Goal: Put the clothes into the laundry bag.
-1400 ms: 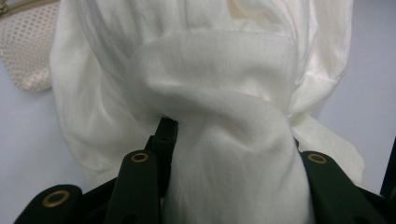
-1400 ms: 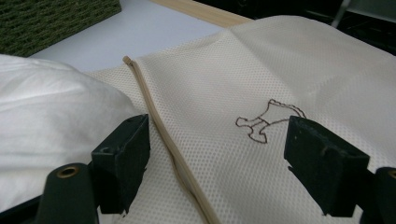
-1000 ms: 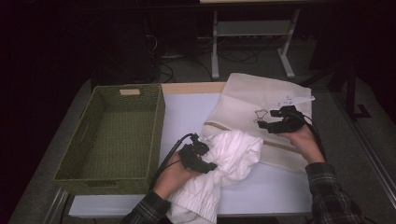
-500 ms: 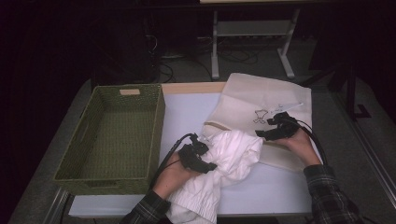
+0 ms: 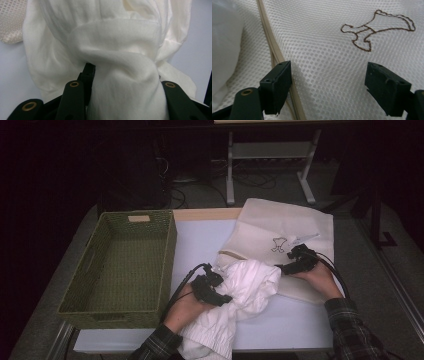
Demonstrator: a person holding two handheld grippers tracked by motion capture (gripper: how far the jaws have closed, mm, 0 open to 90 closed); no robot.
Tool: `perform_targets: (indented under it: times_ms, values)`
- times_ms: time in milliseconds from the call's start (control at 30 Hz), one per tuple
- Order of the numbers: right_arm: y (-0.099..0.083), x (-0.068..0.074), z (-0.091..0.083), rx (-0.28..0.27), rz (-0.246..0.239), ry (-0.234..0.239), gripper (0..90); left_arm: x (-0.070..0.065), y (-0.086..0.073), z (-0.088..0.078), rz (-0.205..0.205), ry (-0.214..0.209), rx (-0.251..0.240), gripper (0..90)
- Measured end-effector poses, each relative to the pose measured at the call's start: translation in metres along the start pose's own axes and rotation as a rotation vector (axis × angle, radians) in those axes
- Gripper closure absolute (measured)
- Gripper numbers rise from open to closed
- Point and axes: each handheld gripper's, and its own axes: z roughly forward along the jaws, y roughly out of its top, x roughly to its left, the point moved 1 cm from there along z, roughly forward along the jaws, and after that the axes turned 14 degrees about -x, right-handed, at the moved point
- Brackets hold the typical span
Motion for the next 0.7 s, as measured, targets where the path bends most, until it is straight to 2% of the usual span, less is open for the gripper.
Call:
perform_targets:
  times_ms: [133,233,400,433,700]
  values:
    - [0.0004,-0.0032,-0.0067,-0.012,0.020,0.020,22.0,0.0000,0.0000,0.0000,0.000,0.000,0.000,56.8]
    - [0.0013,-0.0020,-0.0087,-0.024,0.004,0.044,21.7,0.0002,-0.0001,0.0003,0.000,-0.002,0.000,56.8]
    - [-0.0020,0.0028,-0.0007,0.029,-0.035,0.031,21.1,-0.0001,-0.0002,0.0005,-0.001,0.000,0.000,56.8]
    - [-0.0019,0.0025,-0.0003,0.024,-0.033,0.028,21.7,-0.0001,-0.0002,0.0005,-0.001,0.000,0.000,56.8]
    - [-0.0027,-0.0031,-0.0040,0.024,-0.012,-0.008,36.8,0.0000,-0.0003,0.0005,-0.002,-0.001,0.001,56.8]
